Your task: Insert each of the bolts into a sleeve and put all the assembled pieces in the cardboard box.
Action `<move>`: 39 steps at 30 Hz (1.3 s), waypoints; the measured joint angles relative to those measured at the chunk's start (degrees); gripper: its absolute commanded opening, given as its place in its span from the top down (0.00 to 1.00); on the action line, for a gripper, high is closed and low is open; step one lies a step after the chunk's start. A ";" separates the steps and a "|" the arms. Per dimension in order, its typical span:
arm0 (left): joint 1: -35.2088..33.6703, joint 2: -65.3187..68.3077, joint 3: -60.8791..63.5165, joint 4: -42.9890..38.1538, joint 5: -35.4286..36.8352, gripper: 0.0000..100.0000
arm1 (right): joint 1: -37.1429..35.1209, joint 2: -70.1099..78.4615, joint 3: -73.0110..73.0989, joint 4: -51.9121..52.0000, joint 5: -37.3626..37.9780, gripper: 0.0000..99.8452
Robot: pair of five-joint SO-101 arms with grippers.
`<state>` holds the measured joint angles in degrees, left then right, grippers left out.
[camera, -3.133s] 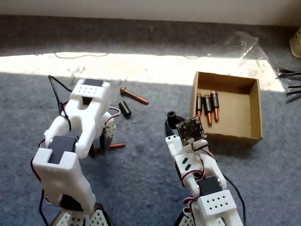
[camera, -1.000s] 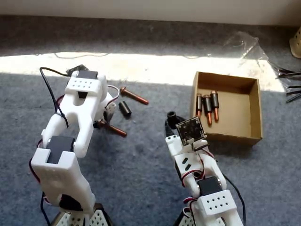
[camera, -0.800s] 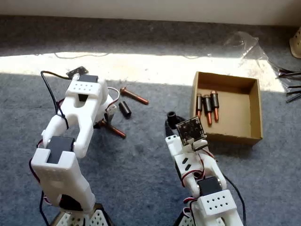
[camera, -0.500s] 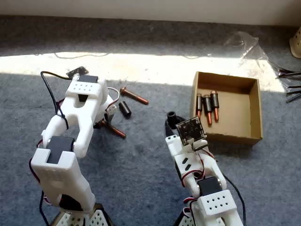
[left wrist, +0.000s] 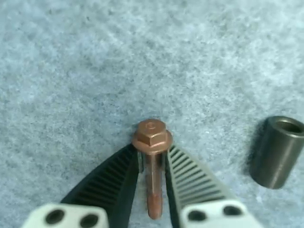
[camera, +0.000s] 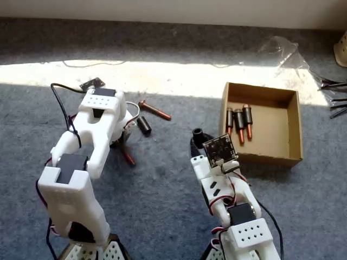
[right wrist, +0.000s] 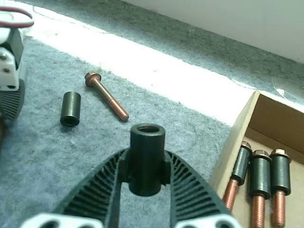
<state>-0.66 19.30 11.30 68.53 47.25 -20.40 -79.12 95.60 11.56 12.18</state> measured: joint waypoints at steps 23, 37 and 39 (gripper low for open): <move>5.98 0.18 -12.75 13.54 -18.64 0.99 | 0.00 0.00 0.00 0.00 0.00 1.00; 7.03 0.18 -23.21 19.34 -44.04 0.99 | 0.00 0.00 0.00 0.00 0.00 1.00; 7.03 0.18 -25.49 21.54 -44.31 0.99 | 0.00 0.00 0.00 0.00 0.00 1.00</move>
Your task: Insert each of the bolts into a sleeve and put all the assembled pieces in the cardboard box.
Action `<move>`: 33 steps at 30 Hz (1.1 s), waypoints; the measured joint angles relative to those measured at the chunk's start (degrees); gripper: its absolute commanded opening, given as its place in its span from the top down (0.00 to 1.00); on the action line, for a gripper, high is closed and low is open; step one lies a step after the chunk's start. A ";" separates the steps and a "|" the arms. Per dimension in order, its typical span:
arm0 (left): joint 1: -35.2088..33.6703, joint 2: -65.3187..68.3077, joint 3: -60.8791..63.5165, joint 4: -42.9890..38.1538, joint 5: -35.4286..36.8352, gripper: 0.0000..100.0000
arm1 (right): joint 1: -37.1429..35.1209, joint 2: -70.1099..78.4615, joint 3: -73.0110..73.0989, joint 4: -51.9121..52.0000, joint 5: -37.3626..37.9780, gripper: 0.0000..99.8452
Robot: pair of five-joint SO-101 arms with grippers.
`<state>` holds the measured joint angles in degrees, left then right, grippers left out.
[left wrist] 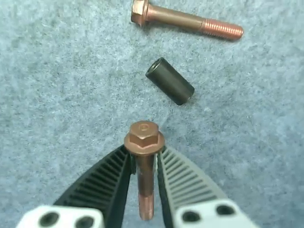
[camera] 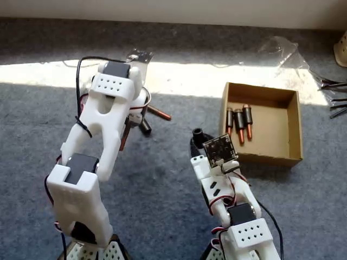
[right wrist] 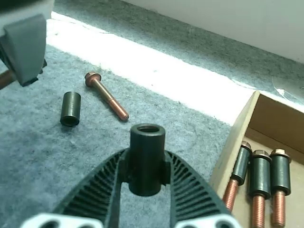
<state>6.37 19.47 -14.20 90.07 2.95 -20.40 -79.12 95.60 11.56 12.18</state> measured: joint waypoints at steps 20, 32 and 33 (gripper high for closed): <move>4.13 -18.99 -8.18 9.76 -14.86 1.00 | -3.52 0.00 0.18 0.00 0.09 1.00; 4.22 -40.18 2.46 9.93 -14.86 1.00 | -8.26 0.00 0.18 0.00 0.09 1.00; 4.22 -42.29 3.60 9.93 -14.86 1.00 | -8.26 0.00 0.18 0.00 0.09 1.00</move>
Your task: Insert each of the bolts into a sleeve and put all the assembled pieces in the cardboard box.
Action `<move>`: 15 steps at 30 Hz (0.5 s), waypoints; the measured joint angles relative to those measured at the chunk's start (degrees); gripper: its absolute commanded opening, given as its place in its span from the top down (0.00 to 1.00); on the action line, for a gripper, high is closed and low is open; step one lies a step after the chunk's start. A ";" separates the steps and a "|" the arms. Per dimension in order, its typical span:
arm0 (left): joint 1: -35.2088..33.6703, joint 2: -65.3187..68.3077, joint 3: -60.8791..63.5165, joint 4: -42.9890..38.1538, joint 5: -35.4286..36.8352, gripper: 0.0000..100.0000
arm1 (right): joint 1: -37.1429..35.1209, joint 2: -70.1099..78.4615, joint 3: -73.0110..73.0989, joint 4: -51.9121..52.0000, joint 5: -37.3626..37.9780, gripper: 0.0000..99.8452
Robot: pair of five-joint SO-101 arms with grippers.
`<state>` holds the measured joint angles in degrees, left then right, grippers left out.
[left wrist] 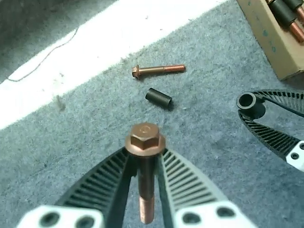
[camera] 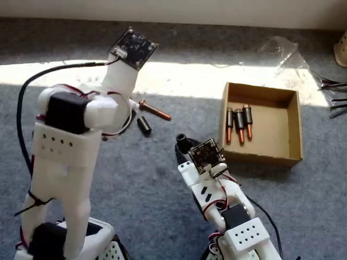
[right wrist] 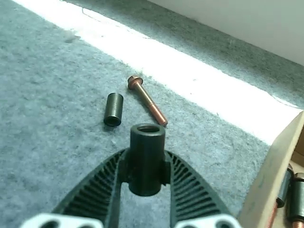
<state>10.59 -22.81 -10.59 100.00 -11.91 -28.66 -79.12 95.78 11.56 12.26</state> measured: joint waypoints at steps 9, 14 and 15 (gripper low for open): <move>0.00 -21.89 19.25 -10.64 -0.35 0.99 | 0.00 0.00 0.00 0.00 0.00 1.00; 0.00 -32.88 34.37 -22.68 -0.35 0.99 | -4.31 0.00 0.00 0.00 0.00 1.00; 0.00 -34.73 37.45 -25.14 -0.35 0.99 | -5.36 0.00 0.00 0.00 0.00 1.00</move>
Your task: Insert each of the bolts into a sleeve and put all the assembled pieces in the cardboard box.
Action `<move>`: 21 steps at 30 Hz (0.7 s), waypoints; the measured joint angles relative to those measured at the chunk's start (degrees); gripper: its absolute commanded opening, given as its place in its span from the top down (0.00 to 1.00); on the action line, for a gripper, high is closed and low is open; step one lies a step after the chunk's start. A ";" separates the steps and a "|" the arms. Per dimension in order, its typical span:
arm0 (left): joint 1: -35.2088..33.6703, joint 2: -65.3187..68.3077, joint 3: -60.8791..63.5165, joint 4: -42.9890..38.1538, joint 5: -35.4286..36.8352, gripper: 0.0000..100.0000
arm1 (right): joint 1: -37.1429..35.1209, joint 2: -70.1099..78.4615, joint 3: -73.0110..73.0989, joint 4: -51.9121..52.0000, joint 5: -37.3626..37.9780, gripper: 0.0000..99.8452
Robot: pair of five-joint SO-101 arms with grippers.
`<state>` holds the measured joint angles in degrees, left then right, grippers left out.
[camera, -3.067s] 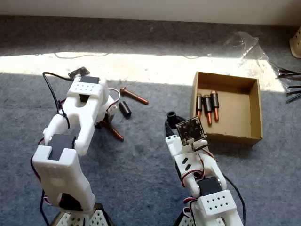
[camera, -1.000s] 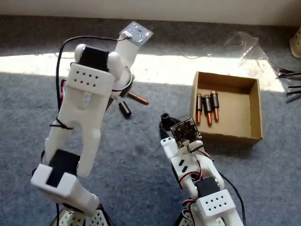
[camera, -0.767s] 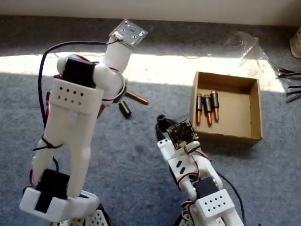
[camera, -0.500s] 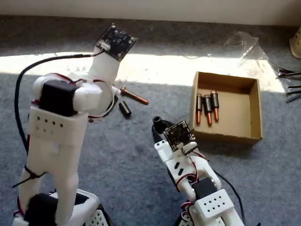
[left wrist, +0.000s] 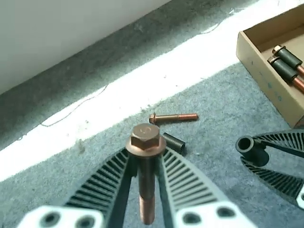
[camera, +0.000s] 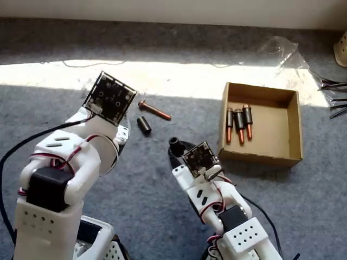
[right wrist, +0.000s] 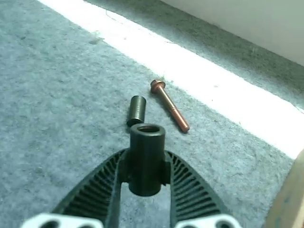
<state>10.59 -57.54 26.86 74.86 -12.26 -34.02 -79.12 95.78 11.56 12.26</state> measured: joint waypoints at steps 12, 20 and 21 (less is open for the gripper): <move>0.00 -17.05 23.38 -20.75 0.00 0.99 | -1.67 0.00 0.00 -8.44 -6.33 1.00; 0.00 -19.78 24.35 -21.80 4.22 0.99 | -1.93 0.00 0.00 -15.38 -9.14 1.00; 0.00 -19.78 24.62 -22.33 6.07 0.99 | -2.02 0.00 0.00 -15.47 -9.14 1.00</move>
<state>10.59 -77.32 51.47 52.53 -6.20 -36.04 -79.12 95.78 -3.91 3.12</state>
